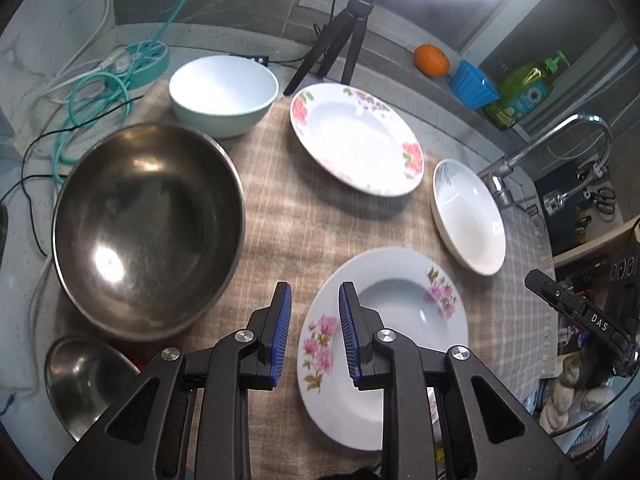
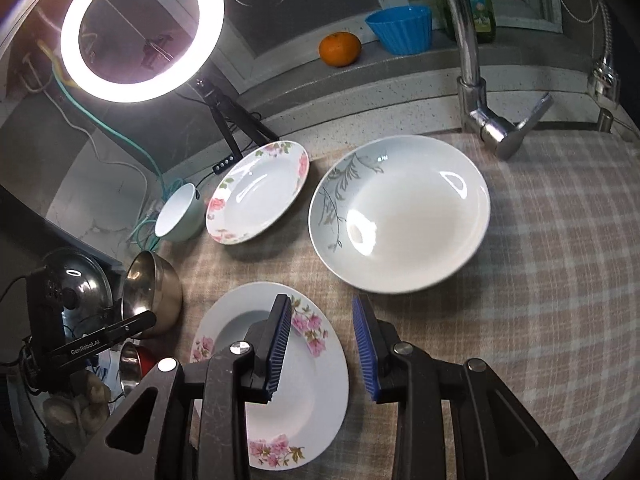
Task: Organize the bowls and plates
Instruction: 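Carry the held deep plate toward the flat pink-flowered plate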
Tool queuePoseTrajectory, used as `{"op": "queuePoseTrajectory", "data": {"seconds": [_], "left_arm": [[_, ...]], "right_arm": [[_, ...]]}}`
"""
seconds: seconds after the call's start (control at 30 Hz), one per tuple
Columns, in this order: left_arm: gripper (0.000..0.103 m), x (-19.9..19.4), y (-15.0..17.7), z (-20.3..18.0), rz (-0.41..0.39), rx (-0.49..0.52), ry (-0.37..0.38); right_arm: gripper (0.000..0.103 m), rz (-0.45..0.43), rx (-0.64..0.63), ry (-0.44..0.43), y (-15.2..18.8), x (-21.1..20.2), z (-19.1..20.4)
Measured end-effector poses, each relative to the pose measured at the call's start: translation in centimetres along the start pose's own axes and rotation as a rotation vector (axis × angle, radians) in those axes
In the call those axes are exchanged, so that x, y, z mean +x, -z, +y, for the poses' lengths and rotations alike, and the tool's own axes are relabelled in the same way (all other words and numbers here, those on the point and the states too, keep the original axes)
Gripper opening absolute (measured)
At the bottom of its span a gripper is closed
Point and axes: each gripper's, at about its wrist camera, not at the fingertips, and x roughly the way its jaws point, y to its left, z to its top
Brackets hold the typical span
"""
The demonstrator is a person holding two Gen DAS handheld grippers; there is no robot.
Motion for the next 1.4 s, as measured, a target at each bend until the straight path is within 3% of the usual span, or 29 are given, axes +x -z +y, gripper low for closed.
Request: {"op": "queuePoseTrajectory", "data": {"seconds": [0.07,0.17,0.23,0.57,0.93,1.4], "left_arm": [[0.023,0.0,-1.3,0.0,-0.005,-0.009,0.009],[0.023,0.2,-3.1,0.0,-0.018,-0.015,0.006],[0.023,0.4,-4.2,0.0,-0.021,-0.022,0.005],[0.023,3.7,-9.4,0.9,0.002,-0.129,0.027],[0.023,8.0,-12.0,2.4,0.06,-0.237,0.01],[0.023,10.9,-13.0,2.8,0.104,-0.269,-0.024]], "right_arm": [[0.03,0.002,-0.032,-0.006,-1.5,0.0,0.7],[0.048,-0.003,-0.085,0.012,-3.5,0.3,1.7],[0.051,0.005,-0.098,0.016,-5.0,0.7,2.0],[0.052,0.073,-0.078,-0.06,-11.5,5.9,2.1],[0.05,0.206,-0.011,-0.122,-15.5,14.8,0.7],[0.03,0.288,0.022,-0.123,-17.0,20.6,0.1]]}}
